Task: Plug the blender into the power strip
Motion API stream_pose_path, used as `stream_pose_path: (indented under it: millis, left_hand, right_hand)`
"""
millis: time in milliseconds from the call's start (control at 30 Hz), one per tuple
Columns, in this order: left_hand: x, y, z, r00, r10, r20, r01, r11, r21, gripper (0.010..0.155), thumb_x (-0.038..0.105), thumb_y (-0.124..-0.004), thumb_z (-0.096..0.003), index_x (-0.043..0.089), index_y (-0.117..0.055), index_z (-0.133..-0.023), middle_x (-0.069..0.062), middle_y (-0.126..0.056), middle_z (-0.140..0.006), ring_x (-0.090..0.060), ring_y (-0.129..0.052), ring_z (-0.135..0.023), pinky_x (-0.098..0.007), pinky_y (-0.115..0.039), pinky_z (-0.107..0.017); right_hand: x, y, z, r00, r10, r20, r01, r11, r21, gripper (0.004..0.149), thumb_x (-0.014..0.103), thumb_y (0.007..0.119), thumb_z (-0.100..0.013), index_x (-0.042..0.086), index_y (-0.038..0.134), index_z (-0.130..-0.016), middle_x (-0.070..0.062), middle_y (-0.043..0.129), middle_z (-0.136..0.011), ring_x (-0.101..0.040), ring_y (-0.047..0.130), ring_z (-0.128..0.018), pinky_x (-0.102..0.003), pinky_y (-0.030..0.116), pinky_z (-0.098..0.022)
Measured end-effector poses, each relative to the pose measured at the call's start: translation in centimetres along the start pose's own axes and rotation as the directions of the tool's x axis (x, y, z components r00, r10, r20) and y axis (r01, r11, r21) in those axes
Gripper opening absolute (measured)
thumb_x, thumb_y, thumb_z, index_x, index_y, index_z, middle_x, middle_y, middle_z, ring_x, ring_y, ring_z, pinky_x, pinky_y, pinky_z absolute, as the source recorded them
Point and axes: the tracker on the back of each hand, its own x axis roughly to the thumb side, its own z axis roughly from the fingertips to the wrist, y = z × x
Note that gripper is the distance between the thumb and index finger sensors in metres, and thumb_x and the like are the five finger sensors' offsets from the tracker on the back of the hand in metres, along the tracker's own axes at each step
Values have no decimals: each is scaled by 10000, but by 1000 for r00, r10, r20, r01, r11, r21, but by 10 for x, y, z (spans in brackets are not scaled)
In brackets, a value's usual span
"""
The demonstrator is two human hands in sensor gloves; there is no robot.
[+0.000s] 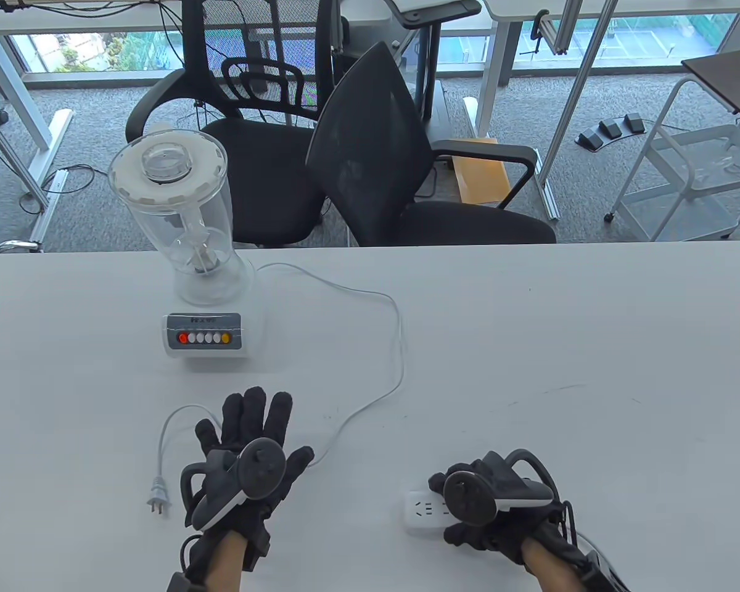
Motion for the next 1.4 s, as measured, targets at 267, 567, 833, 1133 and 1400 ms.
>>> stream_pose_path:
  millis: [267,567,833,1133,1400]
  left_hand:
    - [1,1,0,1000,16,14,-16,1000,8,854,669,-607,-480,328,-214,-1157,-162,-203,-1259,-495,-227,-1162,-816,-239,-699]
    - [0,2,2,999,40,21,-40,999,18,853,669,-606,-480,328,-215,-1157,-160,-202,-1259,-495,-228,-1162,-815,-240,-700]
    - [-3,3,2,998,59,14,-59,998,19,853,668,-607,-481,327,-215,-1158,-165,-203,-1260,-495,-226,-1162,-816,-240,-699]
    - [-5,3,2,997,71,8,-71,997,18,853,668,-606,-481,325,-216,-1158,-165,-205,-1259,-497,-230,-1161,-815,-241,-699]
    - [-5,3,2,997,72,2,-72,997,15,852,669,-606,-481,327,-215,-1157,-164,-203,-1259,-494,-228,-1162,-815,-240,-700]
  right_hand:
    - [-1,-13,1,1000,2,-16,-4,996,-92,816,450,844,-422,128,533,-1104,-198,630,-1062,-461,738,-887,-648,652,-599]
    - [6,-32,-10,999,17,-34,-21,989,-147,813,425,835,-423,125,518,-1109,-203,610,-1072,-475,717,-902,-634,689,-579]
    - [5,-42,-30,998,21,-62,-29,990,-138,814,411,831,-421,109,519,-1110,-215,607,-1069,-484,716,-898,-611,713,-567]
    - [-7,-44,-50,994,-85,-75,74,987,-139,814,376,837,-410,80,535,-1106,-232,609,-1064,-503,720,-896,-591,785,-518]
    - [-11,-39,-69,992,-38,-121,20,989,-147,818,360,842,-397,80,537,-1102,-225,605,-1064,-497,720,-900,-599,798,-519]
